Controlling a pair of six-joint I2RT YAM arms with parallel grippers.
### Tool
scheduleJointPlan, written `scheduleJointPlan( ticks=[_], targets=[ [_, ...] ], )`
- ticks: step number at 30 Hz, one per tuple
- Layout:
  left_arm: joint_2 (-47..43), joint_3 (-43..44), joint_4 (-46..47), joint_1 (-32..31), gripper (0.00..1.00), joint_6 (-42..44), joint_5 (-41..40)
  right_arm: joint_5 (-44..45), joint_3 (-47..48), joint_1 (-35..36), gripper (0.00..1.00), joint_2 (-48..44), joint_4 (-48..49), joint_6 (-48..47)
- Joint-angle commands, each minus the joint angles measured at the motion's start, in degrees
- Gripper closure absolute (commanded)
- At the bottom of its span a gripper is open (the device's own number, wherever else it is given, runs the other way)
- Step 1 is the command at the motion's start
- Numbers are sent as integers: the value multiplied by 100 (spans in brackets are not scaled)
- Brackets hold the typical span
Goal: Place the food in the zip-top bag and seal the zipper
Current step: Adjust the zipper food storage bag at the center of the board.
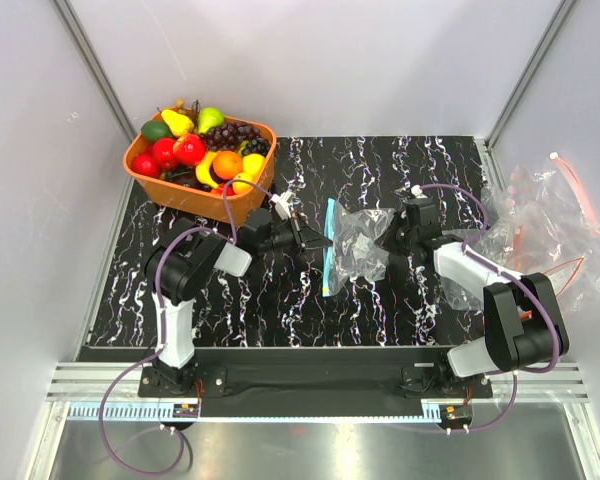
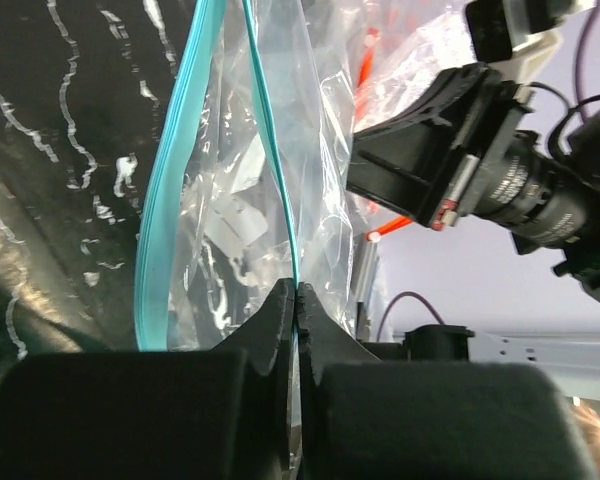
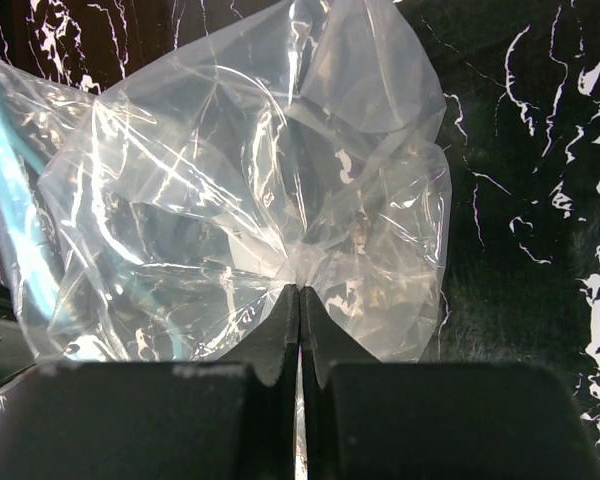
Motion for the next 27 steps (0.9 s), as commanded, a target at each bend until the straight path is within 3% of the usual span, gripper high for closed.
scheduleJointPlan(
  ticks=[1,12,20,23,25,27],
  targets=[
    [27,68,635,57,100,-342,175,133,50,-90,100,3,57,-85],
    [-307,-389,1338,401,100,-861,703,573,76,-433,100,-129,-435,-155],
    [-676,-355,1058,374,100,-791,799,477,121,-450,99,-383,-602,-217],
    [-808,-240,760,286,100,-642,791,371,173,-450,82,-663,-716,-313],
    [-896,-161,575,199,100,-545,765,319,313,-442,65,-805,-952,-445],
    [-958,-56,258,155,100,-361,694,222,410,-450,62,-1051,-1111,-585]
  ],
)
